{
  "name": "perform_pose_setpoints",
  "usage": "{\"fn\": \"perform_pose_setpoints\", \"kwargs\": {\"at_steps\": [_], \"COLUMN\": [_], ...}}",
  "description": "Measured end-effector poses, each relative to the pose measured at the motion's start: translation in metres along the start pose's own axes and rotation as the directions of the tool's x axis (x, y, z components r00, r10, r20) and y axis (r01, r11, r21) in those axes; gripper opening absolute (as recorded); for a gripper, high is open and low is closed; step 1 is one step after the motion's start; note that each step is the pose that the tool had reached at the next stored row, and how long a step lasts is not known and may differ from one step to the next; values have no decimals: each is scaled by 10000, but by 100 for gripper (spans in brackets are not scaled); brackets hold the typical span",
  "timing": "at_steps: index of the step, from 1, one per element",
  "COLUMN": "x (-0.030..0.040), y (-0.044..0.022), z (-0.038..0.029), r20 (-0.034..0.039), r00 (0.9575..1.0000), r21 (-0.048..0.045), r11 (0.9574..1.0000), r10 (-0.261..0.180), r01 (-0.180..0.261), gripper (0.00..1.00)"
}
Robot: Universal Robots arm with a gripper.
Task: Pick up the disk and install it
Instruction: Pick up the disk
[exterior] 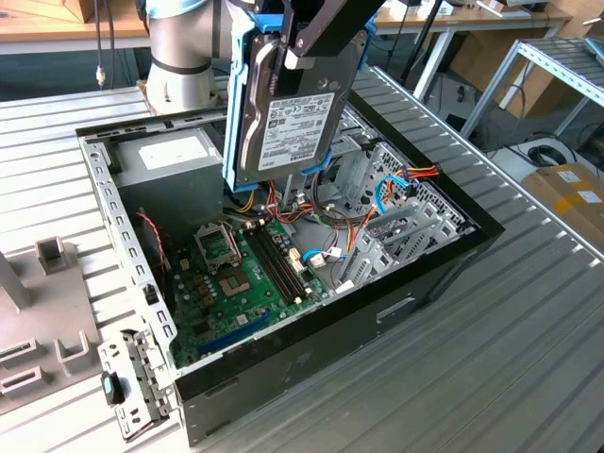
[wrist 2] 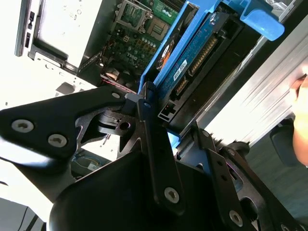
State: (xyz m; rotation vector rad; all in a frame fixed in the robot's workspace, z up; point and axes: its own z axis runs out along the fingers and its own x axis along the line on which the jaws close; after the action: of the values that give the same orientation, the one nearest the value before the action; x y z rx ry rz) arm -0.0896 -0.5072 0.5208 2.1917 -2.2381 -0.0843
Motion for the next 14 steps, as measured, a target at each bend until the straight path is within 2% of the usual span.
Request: {"fn": "perform_pose_setpoints", "kwargs": {"at_steps": [14], "x": [30], "y": [-73], "z": [6], "r20": [-3], "r00": [10000], "r21": [-1], "r11": [10000], "r10": [0], "r01": [0], "gripper": [37]}}
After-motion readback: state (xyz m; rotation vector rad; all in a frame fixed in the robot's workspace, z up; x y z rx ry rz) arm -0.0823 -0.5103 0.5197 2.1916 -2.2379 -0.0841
